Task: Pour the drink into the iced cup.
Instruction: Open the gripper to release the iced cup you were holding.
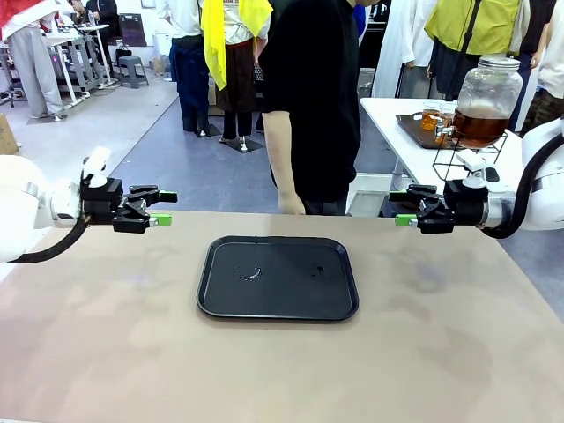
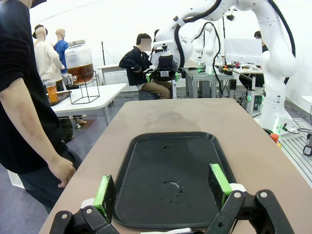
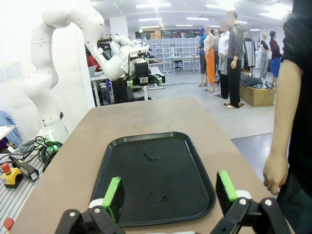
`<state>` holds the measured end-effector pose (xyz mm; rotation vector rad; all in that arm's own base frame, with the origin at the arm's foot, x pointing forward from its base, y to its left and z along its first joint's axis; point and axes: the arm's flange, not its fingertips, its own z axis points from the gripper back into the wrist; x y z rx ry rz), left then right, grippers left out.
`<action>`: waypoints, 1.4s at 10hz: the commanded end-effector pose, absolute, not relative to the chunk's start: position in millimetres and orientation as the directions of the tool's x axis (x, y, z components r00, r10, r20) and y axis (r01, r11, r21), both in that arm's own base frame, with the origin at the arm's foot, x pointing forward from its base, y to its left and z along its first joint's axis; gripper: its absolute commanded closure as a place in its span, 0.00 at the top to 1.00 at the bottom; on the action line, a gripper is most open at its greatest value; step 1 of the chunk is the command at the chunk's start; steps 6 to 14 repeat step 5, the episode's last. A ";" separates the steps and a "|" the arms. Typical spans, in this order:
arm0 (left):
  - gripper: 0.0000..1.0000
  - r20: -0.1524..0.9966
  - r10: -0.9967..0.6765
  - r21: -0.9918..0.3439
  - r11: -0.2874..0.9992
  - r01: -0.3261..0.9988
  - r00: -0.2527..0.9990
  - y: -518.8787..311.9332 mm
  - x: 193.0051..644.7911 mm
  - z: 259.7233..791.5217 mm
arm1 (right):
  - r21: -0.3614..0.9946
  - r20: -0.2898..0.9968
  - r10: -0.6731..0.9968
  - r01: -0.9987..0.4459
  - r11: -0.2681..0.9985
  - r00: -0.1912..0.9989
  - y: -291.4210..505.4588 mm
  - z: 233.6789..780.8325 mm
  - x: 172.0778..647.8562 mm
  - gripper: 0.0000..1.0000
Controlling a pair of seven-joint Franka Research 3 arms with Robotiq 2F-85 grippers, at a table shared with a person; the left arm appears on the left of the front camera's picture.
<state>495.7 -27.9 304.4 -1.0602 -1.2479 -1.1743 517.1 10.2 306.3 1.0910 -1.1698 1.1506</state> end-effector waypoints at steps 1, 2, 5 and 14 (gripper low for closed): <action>1.00 0.998 -0.058 0.042 0.119 0.992 -0.035 -28.5 495.2 305.8 | 0.036 0.995 0.087 -0.995 0.091 0.044 11.6 309.4 519.7 1.00; 1.00 0.998 -0.058 0.042 0.119 0.992 -0.035 -28.5 495.2 305.8 | 0.036 0.995 0.087 -0.995 0.091 0.044 11.6 309.4 519.7 1.00; 1.00 0.998 -0.058 0.042 0.119 0.992 -0.035 -28.5 495.2 305.8 | 0.036 0.995 0.087 -0.995 0.091 0.044 11.6 309.4 519.7 1.00; 1.00 0.998 -0.058 0.042 0.119 0.992 -0.035 -28.5 495.2 305.8 | 0.036 0.995 0.087 -0.995 0.091 0.044 11.6 309.4 519.7 1.00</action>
